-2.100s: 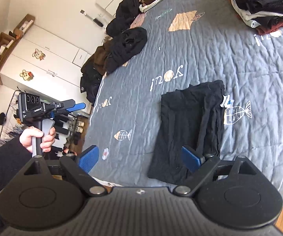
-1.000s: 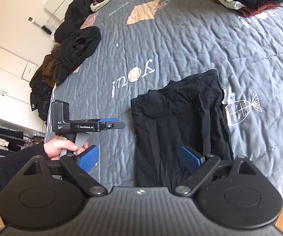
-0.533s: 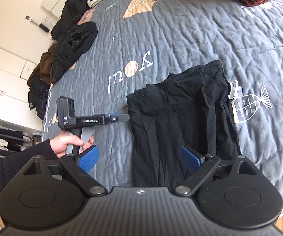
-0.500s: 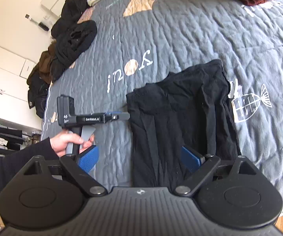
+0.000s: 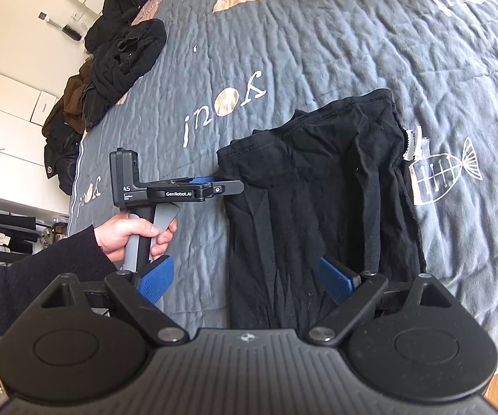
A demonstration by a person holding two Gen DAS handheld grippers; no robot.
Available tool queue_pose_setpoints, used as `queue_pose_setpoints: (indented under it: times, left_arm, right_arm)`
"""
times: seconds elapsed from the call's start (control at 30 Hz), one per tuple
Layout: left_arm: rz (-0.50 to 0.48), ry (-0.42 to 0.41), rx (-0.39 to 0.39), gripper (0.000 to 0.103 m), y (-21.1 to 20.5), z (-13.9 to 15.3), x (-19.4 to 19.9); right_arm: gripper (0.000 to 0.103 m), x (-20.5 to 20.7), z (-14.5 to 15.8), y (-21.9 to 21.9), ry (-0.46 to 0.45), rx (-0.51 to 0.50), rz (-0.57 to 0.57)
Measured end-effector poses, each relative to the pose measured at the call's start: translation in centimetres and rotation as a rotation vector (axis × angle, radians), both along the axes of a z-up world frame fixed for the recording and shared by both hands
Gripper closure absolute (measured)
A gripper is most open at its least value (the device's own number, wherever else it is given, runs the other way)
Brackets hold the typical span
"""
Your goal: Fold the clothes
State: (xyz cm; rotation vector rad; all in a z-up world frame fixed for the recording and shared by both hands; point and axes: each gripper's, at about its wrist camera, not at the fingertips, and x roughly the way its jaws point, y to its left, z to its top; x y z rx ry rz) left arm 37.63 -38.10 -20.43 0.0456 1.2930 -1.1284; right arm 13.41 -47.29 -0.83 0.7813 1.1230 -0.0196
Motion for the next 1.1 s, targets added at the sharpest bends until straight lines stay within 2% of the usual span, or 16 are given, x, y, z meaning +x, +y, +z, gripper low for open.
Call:
queue_pose_setpoints:
  times: [0.23, 0.53, 0.63, 0.77, 0.83, 0.93, 1.0, 1.03, 1.07, 1.1]
  left_arm:
    - [0.009, 0.012, -0.028, 0.001, -0.2, -0.3, 0.5]
    - [0.002, 0.093, -0.138, 0.002, -2.0, -0.7, 0.5]
    - [-0.005, 0.117, -0.170, 0.006, -2.6, -0.9, 0.3]
    - [0.014, 0.214, -0.219, 0.041, -2.6, -2.1, 0.4]
    - [0.028, 0.236, -0.237, 0.043, -2.2, -2.6, 0.7]
    - [0.031, 0.248, -0.257, 0.042, -2.0, -3.2, 0.9]
    - [0.027, 0.253, -0.267, 0.029, -2.5, -3.3, 0.9]
    - [0.022, 0.257, -0.278, 0.019, -3.0, -3.3, 0.8]
    - [0.017, 0.258, -0.286, 0.012, -3.4, -3.3, 0.6]
    - [0.011, 0.254, -0.285, 0.011, -4.0, -3.2, 0.4]
  right_arm:
    - [0.013, 0.4, -0.2, 0.6, 0.003, 0.005, 0.014]
    - [0.013, -0.5, -0.5, 0.2, 0.003, 0.017, -0.006]
    - [0.013, -1.1, -0.8, -0.2, 0.003, 0.022, -0.015]
    - [0.013, -1.9, -1.1, -0.9, 0.006, 0.027, -0.033]
    - [0.013, -2.3, -1.2, -1.2, 0.005, 0.029, -0.044]
    - [0.013, -2.9, -1.5, -1.6, 0.010, 0.034, -0.054]
    - [0.012, -3.2, -1.7, -1.8, 0.012, 0.034, -0.058]
    - [0.013, -3.3, -1.8, -1.9, 0.012, 0.038, -0.061]
    - [0.013, -3.4, -1.9, -2.0, 0.013, 0.041, -0.063]
    - [0.013, -3.4, -2.0, -2.0, 0.013, 0.041, -0.064]
